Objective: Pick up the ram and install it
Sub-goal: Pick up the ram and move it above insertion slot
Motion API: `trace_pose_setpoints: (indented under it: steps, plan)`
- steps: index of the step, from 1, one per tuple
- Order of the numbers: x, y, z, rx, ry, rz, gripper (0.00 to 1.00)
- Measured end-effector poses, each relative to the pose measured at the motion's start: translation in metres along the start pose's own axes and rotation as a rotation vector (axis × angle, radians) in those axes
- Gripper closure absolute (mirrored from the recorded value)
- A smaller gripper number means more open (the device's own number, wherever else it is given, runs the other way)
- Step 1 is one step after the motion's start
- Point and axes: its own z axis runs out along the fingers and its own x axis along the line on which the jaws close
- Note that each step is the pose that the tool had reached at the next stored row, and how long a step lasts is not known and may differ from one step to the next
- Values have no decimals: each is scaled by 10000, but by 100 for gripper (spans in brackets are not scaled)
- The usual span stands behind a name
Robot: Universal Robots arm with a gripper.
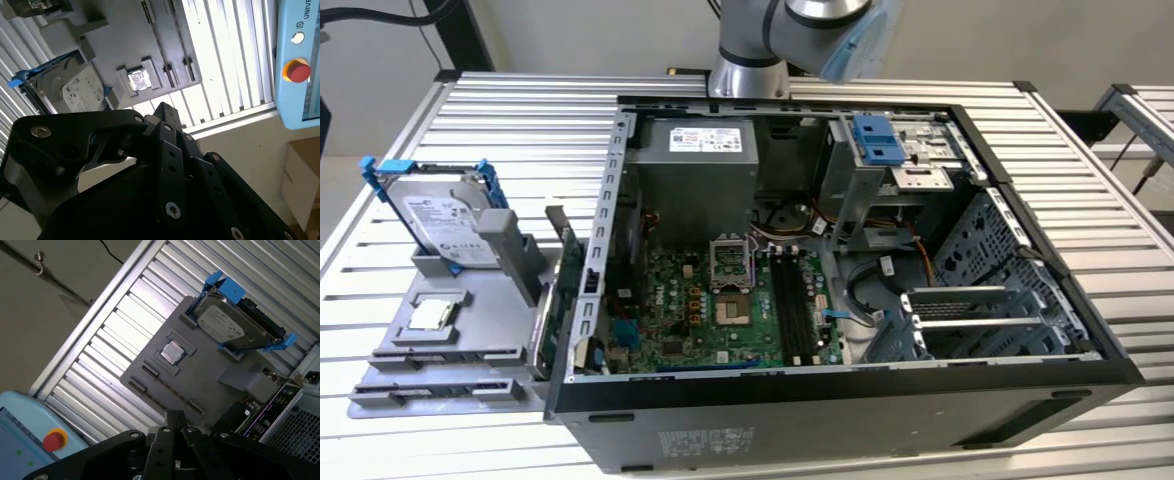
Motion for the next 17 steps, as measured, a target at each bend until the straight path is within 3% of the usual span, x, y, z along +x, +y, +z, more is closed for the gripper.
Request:
trace_pose_setpoints:
  steps: [17]
  plan:
    - [0,0,0,-28,76,-1300,100]
